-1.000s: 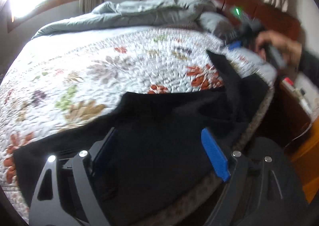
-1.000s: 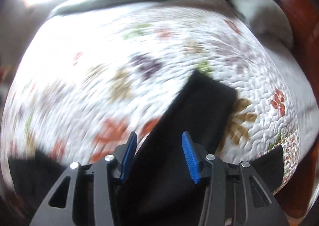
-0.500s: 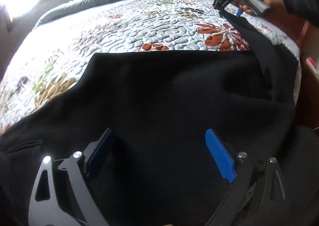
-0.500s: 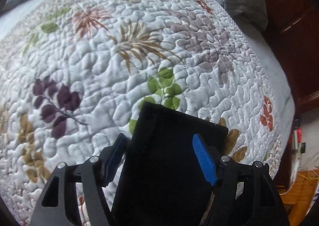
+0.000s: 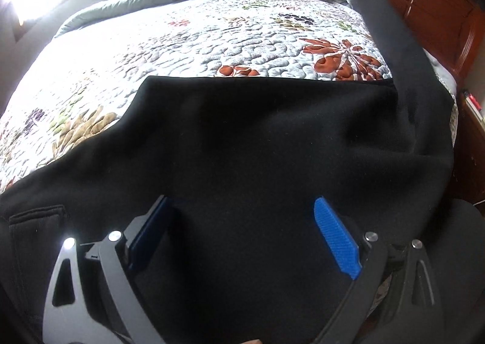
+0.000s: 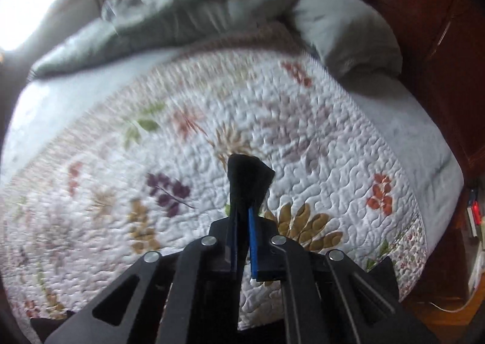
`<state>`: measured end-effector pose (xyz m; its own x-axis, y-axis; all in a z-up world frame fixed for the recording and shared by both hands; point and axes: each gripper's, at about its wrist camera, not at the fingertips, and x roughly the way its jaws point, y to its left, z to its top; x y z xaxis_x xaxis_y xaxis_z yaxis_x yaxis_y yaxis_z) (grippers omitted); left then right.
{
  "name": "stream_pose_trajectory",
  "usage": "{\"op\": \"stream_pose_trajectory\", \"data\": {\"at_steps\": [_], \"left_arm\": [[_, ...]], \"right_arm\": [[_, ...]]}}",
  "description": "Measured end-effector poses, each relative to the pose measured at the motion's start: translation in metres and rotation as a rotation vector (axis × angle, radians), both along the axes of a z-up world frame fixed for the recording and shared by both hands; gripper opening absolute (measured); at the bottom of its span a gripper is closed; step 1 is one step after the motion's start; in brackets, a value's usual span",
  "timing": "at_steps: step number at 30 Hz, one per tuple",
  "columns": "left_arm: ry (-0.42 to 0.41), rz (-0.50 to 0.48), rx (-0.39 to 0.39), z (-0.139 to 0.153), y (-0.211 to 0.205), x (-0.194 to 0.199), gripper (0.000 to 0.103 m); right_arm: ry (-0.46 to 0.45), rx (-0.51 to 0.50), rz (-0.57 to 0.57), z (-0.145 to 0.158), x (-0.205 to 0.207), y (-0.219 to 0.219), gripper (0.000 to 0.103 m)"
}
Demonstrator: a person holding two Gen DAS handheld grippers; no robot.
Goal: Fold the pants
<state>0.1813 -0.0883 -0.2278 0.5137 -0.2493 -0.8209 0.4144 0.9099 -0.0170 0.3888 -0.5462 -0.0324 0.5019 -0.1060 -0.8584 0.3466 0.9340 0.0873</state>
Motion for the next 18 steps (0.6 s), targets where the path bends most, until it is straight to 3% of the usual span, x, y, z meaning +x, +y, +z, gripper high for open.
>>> {"op": "stream_pose_trajectory", "data": {"at_steps": [3,6,9,18], "left_arm": [[-0.007,0.023,-0.007,0.000,0.000,-0.001,0.094],[-0.015,0.042,-0.003,0.000,0.000,-0.002,0.094],[-0.026,0.060,-0.006,0.000,0.000,-0.004,0.094],[-0.036,0.093,-0.005,-0.001,-0.001,-0.004,0.095]], "right_arm": [[-0.138,0.046,0.022,0.039,-0.040,-0.015,0.006],[-0.253,0.083,0.010,0.050,-0.088,-0.043,0.006],[-0.301,0.133,-0.027,0.029,-0.123,-0.077,0.006],[-0.333,0.306,-0.164,-0.060,-0.204,-0.155,0.005]]}}
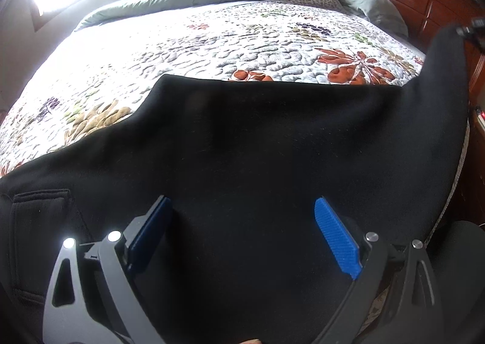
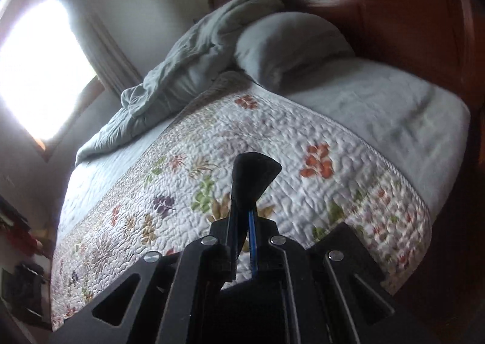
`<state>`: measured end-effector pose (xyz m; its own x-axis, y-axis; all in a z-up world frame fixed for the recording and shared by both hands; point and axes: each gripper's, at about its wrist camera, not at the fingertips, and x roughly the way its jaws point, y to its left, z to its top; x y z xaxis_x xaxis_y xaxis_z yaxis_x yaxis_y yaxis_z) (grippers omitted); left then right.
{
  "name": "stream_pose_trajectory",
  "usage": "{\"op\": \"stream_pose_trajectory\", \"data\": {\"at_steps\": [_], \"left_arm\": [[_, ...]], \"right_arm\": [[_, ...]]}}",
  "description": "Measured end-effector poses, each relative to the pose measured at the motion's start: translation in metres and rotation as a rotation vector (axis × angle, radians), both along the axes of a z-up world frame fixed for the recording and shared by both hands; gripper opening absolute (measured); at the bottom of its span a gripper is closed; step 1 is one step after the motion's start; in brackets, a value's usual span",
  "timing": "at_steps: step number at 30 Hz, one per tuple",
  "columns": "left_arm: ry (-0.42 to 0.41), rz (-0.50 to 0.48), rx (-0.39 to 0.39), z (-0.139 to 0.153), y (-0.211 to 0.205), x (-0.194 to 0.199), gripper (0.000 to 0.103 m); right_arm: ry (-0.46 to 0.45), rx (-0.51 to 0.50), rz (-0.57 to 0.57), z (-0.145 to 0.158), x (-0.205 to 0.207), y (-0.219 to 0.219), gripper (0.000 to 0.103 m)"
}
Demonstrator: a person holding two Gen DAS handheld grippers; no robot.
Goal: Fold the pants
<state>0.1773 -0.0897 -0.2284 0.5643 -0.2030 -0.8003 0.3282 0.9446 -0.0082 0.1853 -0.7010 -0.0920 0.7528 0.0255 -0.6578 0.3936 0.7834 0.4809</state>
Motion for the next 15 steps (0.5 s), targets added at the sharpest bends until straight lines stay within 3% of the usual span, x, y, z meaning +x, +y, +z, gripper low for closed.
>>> {"op": "stream_pose_trajectory", "data": {"at_steps": [9,15], "left_arm": [[0.003,0.003,0.005,0.000,-0.002,0.001,0.095],[0.012,-0.008,0.012,0.000,-0.003,0.003,0.097]], "right_arm": [[-0.031,0.211,-0.118,-0.076,-0.069,-0.039,0.006],[-0.062,0.368,-0.175,-0.125,-0.093,-0.058,0.006]]}}
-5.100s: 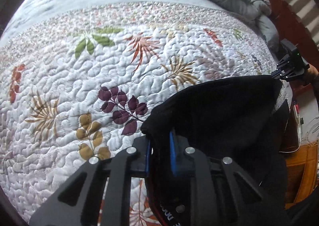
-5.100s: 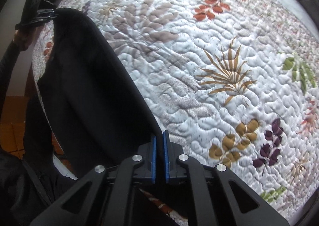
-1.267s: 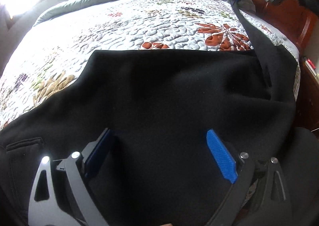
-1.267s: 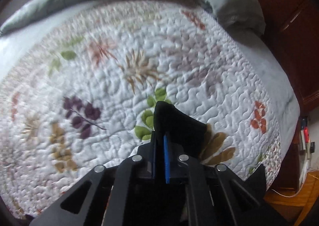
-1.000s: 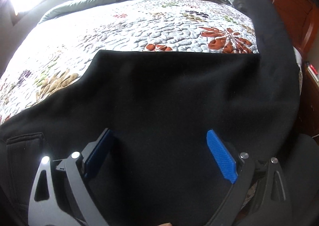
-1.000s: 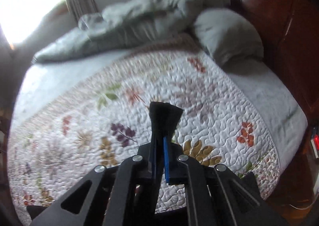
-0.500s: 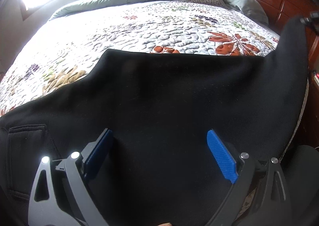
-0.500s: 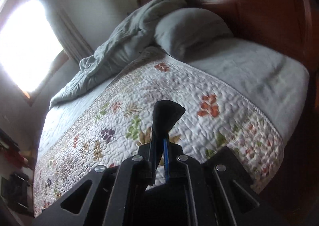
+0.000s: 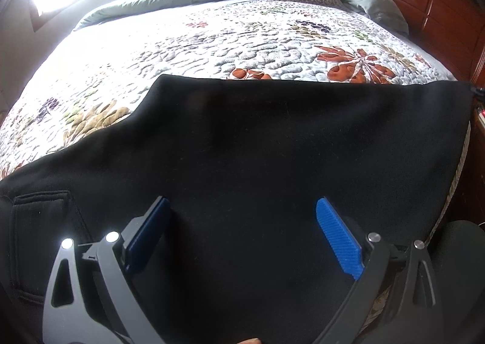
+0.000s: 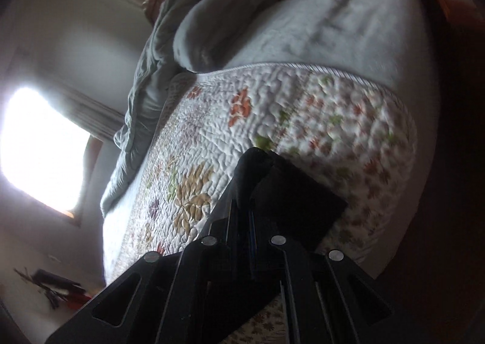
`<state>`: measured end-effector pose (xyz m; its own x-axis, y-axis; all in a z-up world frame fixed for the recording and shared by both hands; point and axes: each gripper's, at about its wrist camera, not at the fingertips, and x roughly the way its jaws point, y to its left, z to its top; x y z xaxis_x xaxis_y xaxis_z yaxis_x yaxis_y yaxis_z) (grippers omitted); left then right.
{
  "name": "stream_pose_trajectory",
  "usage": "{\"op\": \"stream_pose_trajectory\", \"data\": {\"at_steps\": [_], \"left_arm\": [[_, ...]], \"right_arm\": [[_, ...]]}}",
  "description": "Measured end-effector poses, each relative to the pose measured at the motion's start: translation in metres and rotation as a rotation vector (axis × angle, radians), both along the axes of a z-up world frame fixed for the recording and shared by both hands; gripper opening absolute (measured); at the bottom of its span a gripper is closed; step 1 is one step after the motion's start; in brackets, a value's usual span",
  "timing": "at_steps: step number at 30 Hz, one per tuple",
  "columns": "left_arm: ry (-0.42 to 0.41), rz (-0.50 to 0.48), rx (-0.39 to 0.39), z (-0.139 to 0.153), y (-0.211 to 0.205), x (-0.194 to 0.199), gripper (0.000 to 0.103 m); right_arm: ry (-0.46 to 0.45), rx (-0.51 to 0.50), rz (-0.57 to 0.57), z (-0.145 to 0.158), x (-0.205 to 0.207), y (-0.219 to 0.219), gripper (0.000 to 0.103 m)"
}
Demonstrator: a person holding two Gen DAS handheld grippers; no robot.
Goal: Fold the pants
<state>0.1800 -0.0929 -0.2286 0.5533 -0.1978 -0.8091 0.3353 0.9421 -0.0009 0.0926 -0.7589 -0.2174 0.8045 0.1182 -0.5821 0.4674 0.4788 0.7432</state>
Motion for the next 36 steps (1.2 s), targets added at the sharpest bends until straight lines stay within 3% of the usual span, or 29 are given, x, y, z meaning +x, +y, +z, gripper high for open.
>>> {"op": "stream_pose_trajectory", "data": {"at_steps": [5,10,15,20,21,22,23,32,36], "left_arm": [[0.005,-0.004,0.002,0.000,0.000,0.000,0.097],[0.005,-0.002,0.002,0.000,0.000,0.000,0.097],[0.004,-0.002,0.002,0.000,0.000,0.000,0.097],[0.005,-0.003,0.004,0.000,0.000,0.000,0.098],[0.007,-0.003,0.005,0.000,-0.001,0.000,0.098],[0.008,-0.003,0.006,0.000,-0.001,0.001,0.098],[0.009,-0.004,0.007,0.000,-0.001,0.001,0.098],[0.008,-0.010,0.010,0.000,-0.001,0.001,0.098],[0.009,-0.011,0.010,0.000,-0.001,0.001,0.098]], "right_arm": [[-0.037,0.089,-0.016,-0.031,-0.006,-0.009,0.007],[-0.080,0.197,-0.010,-0.059,-0.012,-0.010,0.033],[-0.148,0.283,0.093,-0.074,-0.008,0.031,0.041],[-0.194,0.341,0.208,-0.087,0.005,0.084,0.041],[-0.169,0.315,0.220,-0.087,0.008,0.093,0.033],[-0.154,0.299,0.219,-0.086,0.010,0.096,0.012],[-0.145,0.296,0.217,-0.087,0.010,0.097,0.005],[-0.144,0.296,0.247,-0.091,0.008,0.090,0.007],[-0.184,0.286,0.154,-0.082,-0.003,0.056,0.028]]}}
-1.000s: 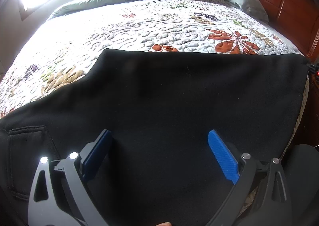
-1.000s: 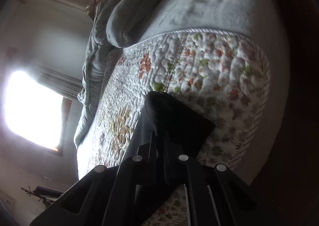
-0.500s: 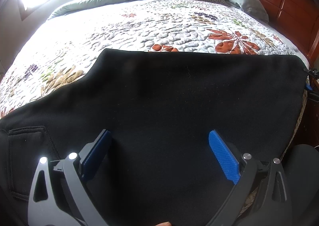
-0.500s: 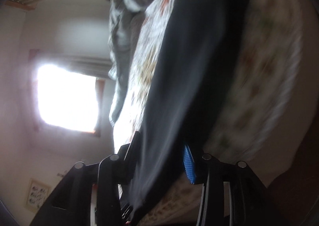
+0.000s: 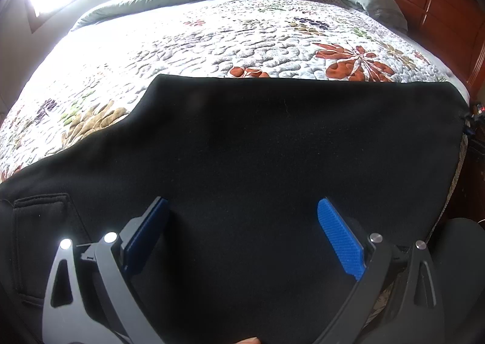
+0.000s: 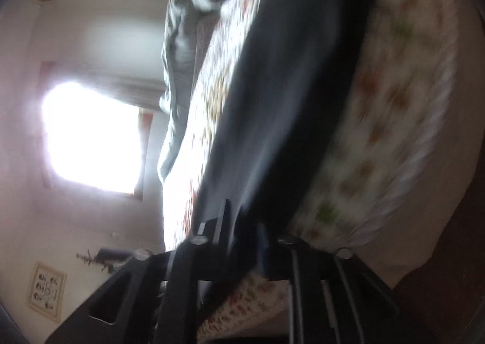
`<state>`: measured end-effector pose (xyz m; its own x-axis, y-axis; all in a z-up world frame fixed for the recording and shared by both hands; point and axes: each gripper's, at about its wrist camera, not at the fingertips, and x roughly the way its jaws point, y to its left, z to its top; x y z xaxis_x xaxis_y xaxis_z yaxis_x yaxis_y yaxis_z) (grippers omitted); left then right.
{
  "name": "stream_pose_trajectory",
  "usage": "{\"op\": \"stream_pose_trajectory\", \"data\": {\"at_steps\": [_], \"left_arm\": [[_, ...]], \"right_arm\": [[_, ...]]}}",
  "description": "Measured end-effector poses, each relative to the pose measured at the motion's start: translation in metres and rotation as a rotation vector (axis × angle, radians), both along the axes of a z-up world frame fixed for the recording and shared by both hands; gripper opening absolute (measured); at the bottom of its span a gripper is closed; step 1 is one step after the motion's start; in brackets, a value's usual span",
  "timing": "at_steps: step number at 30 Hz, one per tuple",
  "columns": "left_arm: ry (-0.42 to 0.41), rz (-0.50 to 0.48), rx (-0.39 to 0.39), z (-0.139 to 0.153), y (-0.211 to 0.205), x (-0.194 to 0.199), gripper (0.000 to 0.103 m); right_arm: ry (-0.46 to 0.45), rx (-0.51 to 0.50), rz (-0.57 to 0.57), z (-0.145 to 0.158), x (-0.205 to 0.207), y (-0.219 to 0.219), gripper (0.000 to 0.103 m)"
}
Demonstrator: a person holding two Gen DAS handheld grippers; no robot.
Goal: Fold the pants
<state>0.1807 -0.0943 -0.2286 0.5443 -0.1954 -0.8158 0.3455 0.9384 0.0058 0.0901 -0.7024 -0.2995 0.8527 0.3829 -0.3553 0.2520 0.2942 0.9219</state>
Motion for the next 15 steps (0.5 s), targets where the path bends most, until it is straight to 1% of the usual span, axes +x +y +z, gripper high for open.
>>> {"op": "stream_pose_trajectory", "data": {"at_steps": [2,4,6,7,8,9,11,13,15], "left_arm": [[-0.001,0.000,0.001,0.000,-0.001,0.000,0.098],[-0.001,0.001,0.001,0.000,0.000,0.000,0.098],[-0.001,0.003,0.001,0.000,0.000,0.000,0.098],[-0.001,0.004,0.000,0.000,0.000,0.000,0.098],[-0.001,0.005,0.001,0.000,0.000,0.000,0.098],[-0.001,0.005,0.002,-0.001,-0.001,0.000,0.099],[-0.001,0.005,0.005,-0.001,-0.001,0.000,0.099],[0.000,0.004,0.007,-0.001,-0.002,0.001,0.099],[0.002,0.002,0.008,-0.001,-0.002,0.002,0.099]], "right_arm": [[-0.006,0.008,-0.062,0.002,-0.007,-0.023,0.031],[-0.011,0.028,-0.138,0.002,-0.012,-0.052,0.032],[-0.014,0.042,-0.183,0.000,-0.016,-0.069,0.031],[-0.013,0.031,-0.201,0.000,-0.016,-0.076,0.019],[-0.001,0.014,-0.208,-0.001,-0.016,-0.081,0.008],[0.008,0.003,-0.206,-0.001,-0.014,-0.083,0.005],[0.035,-0.040,-0.188,-0.003,-0.007,-0.083,0.005],[0.030,-0.046,-0.174,-0.005,-0.004,-0.085,0.006],[0.001,-0.038,-0.189,-0.005,-0.011,-0.089,0.013]]}}
